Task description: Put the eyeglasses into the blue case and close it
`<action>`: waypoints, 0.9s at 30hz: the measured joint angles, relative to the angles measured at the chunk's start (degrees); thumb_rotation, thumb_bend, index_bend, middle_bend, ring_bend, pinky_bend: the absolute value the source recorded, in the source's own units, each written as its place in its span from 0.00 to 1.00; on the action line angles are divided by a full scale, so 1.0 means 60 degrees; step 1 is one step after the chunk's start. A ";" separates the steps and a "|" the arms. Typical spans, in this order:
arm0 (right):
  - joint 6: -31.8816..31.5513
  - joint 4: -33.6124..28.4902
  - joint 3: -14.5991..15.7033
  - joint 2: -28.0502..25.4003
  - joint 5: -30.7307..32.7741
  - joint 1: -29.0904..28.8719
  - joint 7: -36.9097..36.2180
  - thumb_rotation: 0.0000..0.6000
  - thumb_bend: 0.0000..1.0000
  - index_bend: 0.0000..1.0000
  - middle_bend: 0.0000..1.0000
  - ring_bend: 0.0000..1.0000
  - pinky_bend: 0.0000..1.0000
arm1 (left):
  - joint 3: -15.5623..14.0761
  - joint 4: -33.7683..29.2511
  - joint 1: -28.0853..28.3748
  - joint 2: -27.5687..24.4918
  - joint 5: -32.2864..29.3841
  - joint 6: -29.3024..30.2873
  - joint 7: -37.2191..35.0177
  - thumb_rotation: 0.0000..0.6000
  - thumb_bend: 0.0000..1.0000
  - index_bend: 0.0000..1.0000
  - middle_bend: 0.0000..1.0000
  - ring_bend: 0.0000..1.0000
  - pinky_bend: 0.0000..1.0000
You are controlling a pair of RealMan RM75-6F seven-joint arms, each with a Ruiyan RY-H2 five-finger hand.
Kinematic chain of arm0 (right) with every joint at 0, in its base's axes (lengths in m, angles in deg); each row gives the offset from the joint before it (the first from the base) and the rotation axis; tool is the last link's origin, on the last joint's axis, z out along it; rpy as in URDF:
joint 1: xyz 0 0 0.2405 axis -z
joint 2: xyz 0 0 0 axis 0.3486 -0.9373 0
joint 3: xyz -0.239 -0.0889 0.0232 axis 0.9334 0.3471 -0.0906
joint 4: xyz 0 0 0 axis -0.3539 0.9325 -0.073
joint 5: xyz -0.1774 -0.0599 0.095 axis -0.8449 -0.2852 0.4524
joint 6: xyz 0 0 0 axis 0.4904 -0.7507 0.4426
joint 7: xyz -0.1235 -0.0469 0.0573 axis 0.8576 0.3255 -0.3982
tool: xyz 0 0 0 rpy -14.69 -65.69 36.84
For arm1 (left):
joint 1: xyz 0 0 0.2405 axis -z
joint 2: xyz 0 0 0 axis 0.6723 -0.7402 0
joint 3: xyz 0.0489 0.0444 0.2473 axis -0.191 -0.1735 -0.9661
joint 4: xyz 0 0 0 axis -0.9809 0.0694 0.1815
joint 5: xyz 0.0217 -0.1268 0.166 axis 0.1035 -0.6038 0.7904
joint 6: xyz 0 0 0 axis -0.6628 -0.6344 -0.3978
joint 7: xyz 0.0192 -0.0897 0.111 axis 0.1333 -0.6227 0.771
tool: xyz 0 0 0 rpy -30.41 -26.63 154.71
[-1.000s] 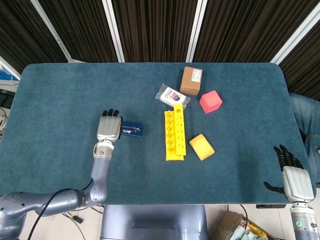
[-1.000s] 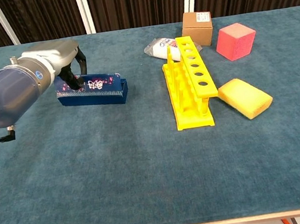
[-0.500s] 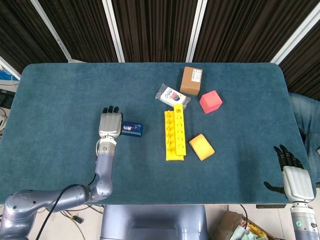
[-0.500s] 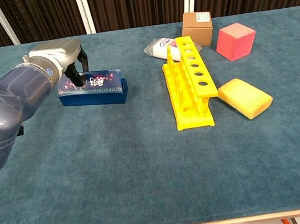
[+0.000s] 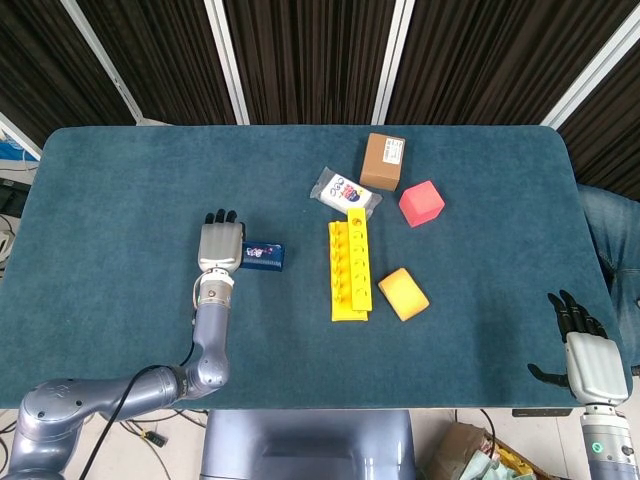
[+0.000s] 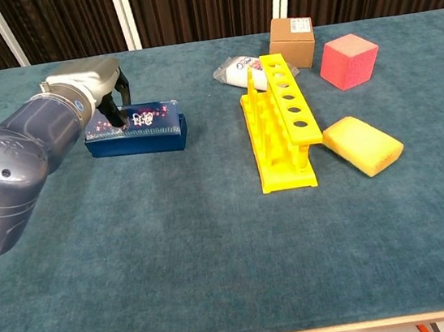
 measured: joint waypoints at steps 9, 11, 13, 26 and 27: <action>0.0023 -0.0026 0.0003 -0.0022 0.0028 -0.0001 -0.0007 1.00 0.16 0.00 0.00 0.12 0.19 | -0.0069 0.0421 0.0053 0.0149 0.0176 0.0103 -0.0055 1.00 0.49 0.48 0.21 0.11 0.17; 0.0033 -0.0033 0.0005 -0.0026 0.0034 -0.0003 -0.0007 1.00 0.16 0.00 0.00 0.12 0.19 | -0.0087 0.0550 0.0067 0.0200 0.0255 0.0148 -0.0079 1.00 0.49 0.40 0.20 0.11 0.17; 0.0036 -0.0036 0.0005 -0.0029 0.0041 -0.0003 -0.0006 1.00 0.16 0.00 0.00 0.12 0.19 | -0.0126 0.0737 0.0084 0.0273 0.0374 0.0190 -0.0109 1.00 0.49 0.26 0.19 0.11 0.17; 0.0057 -0.0083 0.0007 -0.0067 0.0074 -0.0001 -0.0026 1.00 0.16 0.00 0.00 0.12 0.19 | -0.0236 0.1224 0.0069 0.0423 0.0415 0.0135 0.0335 1.00 0.49 0.00 0.08 0.08 0.14; 0.0060 -0.0089 0.0007 -0.0069 0.0080 0.0000 -0.0029 1.00 0.16 0.00 0.00 0.12 0.19 | -0.0212 0.1207 0.0061 0.0406 0.0393 0.0126 0.0372 1.00 0.49 0.00 0.08 0.08 0.14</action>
